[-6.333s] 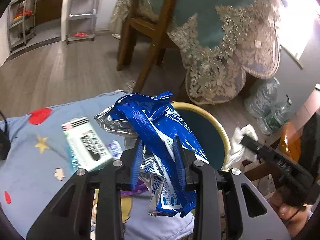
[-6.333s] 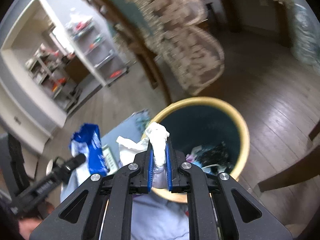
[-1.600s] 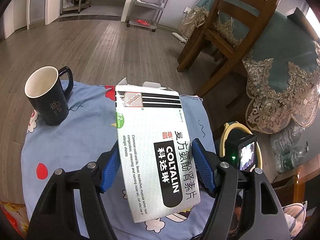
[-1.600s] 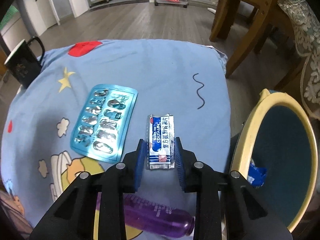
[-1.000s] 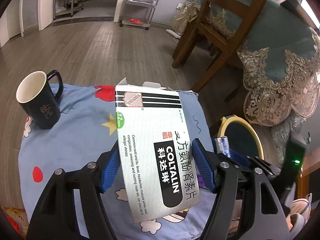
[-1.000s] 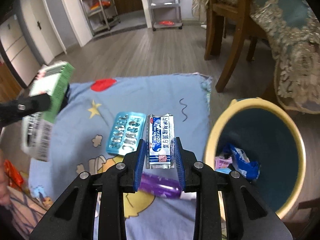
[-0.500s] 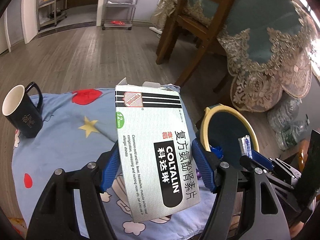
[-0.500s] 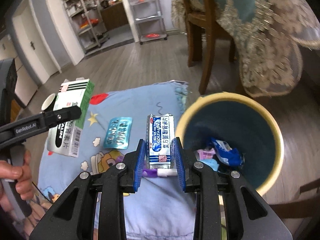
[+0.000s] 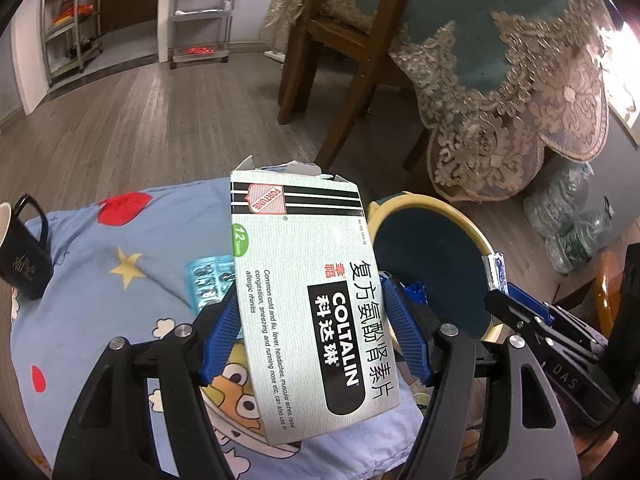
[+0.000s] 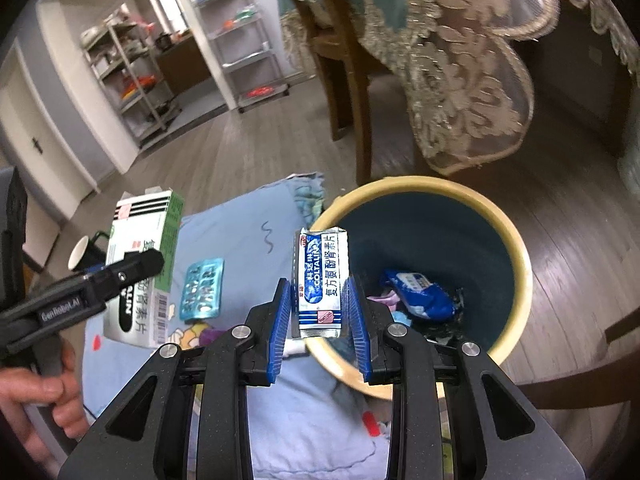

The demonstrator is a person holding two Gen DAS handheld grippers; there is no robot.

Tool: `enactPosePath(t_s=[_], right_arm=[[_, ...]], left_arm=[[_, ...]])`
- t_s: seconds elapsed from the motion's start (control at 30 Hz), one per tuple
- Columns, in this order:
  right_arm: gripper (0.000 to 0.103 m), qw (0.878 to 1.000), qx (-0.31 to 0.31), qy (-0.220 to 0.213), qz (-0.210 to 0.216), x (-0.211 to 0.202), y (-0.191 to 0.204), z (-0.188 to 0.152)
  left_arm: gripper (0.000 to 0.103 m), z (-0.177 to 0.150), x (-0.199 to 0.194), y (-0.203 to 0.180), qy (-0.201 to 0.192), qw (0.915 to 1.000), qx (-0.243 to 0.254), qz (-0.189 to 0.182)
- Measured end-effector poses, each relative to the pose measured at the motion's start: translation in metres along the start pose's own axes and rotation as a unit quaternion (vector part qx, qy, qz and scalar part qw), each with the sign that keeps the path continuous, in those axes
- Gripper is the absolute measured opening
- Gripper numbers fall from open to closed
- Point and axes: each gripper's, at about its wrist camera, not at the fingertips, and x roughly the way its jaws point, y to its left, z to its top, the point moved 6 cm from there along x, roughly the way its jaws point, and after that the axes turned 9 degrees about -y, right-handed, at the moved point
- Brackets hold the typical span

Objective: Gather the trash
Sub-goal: 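Carry the Coltalin box and foil packet over the bin with both grippers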

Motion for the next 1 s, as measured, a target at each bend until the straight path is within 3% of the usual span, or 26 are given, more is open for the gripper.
enactPosePath(t_s=[0.67, 0.83, 1.0], right_arm=[[0.031, 0.994, 0.074, 0.048, -0.071, 0.03, -0.053, -0.019], [0.035, 0.991, 0.09, 0.065, -0.073, 0.034, -0.058, -0.027], [0.041, 0.991, 0.102, 0.055, -0.071, 0.026, -0.059, -0.024]], left_arm=[[0.068, 0.002, 0.027, -0.051, 0.013, 0.999, 0.028, -0.033], [0.068, 0.002, 0.035, -0.06, 0.017, 0.9987, 0.032, -0.036], [0.068, -0.001, 0.043, -0.065, 0.023, 0.9984, 0.034, -0.039]])
